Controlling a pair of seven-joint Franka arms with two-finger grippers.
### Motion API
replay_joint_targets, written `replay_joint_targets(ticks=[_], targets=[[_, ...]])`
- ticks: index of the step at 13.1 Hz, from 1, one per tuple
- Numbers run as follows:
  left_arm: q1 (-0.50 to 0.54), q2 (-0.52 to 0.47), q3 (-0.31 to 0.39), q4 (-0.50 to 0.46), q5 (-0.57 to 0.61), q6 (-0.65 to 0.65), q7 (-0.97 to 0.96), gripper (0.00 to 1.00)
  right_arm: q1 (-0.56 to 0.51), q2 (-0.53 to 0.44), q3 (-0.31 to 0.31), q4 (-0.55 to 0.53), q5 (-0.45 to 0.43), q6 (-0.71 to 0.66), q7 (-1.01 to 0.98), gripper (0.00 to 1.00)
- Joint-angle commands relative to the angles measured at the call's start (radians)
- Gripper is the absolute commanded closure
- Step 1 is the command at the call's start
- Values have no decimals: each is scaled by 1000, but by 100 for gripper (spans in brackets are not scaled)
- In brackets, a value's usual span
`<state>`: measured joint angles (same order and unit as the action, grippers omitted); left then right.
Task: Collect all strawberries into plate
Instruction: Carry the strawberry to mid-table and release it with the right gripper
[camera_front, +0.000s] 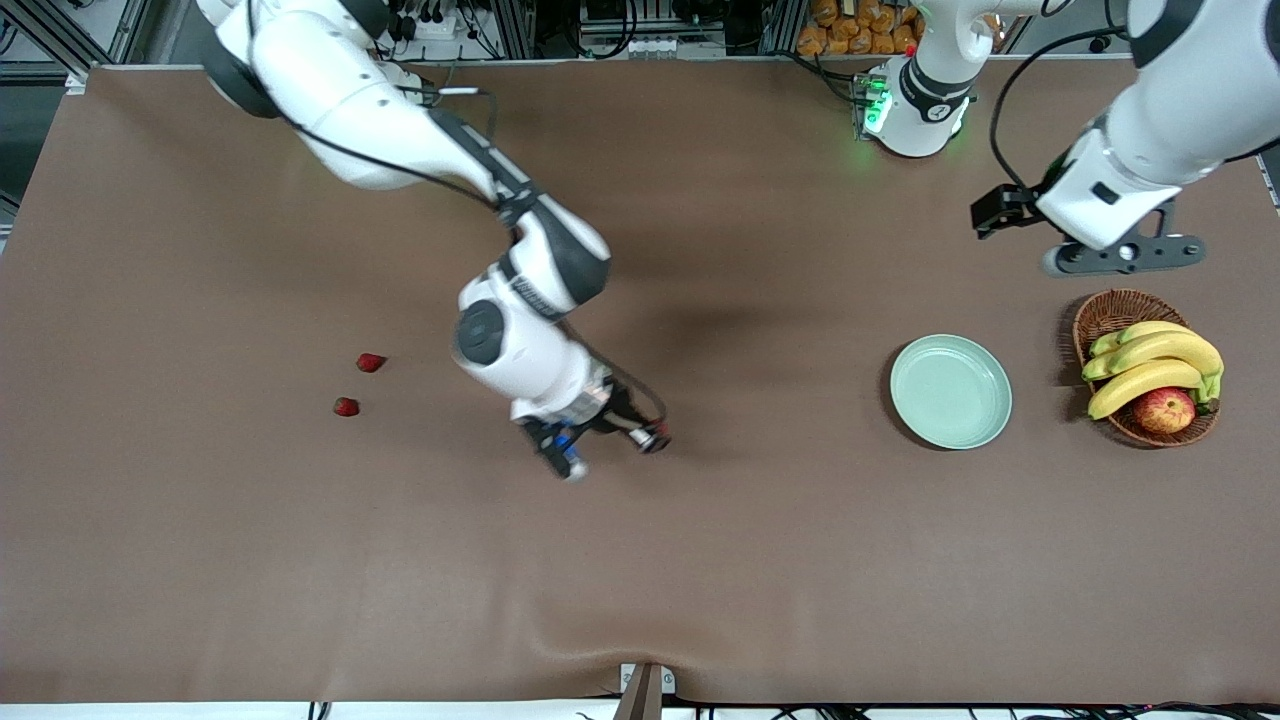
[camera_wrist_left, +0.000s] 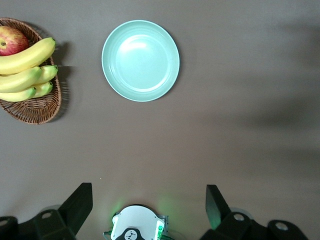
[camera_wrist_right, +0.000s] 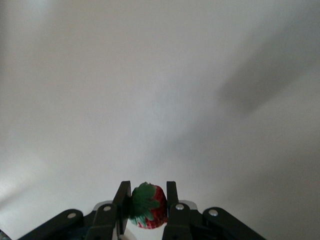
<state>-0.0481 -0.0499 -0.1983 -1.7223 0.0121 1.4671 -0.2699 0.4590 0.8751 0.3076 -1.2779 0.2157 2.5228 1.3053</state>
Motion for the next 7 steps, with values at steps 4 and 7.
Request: replay_joint_targets(ticks=[4,7], targets=[[4,-27,-72,-55,-4,16,-35,0,125,117,-5,6,5,160,89,100],[8,-28,-88,-86,-4,24,-35,0,156,150,-5,6,13,200,91,100]])
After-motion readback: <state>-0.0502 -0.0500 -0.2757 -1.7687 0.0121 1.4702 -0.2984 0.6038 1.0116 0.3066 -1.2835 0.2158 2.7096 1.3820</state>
